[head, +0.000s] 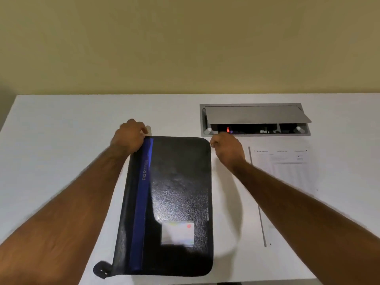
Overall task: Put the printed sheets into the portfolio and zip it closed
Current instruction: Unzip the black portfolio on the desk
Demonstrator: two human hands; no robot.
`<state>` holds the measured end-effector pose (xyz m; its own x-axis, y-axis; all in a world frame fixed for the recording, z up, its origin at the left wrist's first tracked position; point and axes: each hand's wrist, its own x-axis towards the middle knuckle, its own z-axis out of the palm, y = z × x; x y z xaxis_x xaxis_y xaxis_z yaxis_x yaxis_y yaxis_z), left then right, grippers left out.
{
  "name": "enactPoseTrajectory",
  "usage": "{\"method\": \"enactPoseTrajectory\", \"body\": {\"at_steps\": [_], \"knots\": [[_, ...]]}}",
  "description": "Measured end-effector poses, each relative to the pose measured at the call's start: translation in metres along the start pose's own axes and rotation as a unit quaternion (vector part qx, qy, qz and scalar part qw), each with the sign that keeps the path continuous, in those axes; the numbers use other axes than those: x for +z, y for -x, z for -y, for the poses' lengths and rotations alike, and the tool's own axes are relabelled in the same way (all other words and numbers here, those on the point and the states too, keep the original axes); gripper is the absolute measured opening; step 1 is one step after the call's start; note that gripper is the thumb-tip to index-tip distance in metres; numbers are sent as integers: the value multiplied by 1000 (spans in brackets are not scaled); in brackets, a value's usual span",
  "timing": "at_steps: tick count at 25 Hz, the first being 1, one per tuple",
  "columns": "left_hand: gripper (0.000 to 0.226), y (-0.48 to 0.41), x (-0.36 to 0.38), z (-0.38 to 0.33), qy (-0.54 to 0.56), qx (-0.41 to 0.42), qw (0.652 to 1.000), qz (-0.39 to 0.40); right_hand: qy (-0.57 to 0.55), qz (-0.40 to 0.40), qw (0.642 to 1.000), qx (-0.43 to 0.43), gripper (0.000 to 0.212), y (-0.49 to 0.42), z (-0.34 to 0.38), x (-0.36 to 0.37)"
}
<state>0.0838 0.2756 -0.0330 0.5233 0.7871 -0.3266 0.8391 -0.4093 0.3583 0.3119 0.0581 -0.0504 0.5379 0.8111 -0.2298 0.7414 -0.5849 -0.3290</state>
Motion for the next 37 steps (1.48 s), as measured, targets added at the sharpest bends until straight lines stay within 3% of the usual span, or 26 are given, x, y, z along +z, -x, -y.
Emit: {"method": "enactPoseTrajectory", "body": {"at_steps": [3, 5, 9, 13, 19, 29, 31, 34, 37], "knots": [[31, 14, 24, -76, 36, 137, 988, 56, -35, 0, 999, 22, 17, 1, -2, 2], [34, 16, 48, -125, 15, 176, 978, 111, -44, 8, 999, 16, 17, 3, -1, 0], [28, 8, 74, -162, -83, 139, 983, 89, -46, 13, 999, 27, 14, 6, 0, -6], [20, 2, 76, -165, -60, 111, 989, 77, -63, 10, 997, 31, 12, 19, -2, -5], [24, -16, 61, -155, -37, 114, 988, 97, -86, 42, 995, -27, 20, 61, -3, 11], [25, -37, 46, -149, -64, 99, 991, 61, -298, -36, 948, 104, 26, 112, 16, 43], [36, -32, 37, -151, -101, 116, 987, 44, -303, -37, 945, 114, 25, 103, 23, 43], [58, 9, 36, -160, -190, 246, 949, 59, -287, -44, 951, 102, 23, 93, 25, 43], [39, 63, 54, -152, -277, 344, 889, 120, -267, -45, 960, 72, 20, 91, 18, 41]]}}
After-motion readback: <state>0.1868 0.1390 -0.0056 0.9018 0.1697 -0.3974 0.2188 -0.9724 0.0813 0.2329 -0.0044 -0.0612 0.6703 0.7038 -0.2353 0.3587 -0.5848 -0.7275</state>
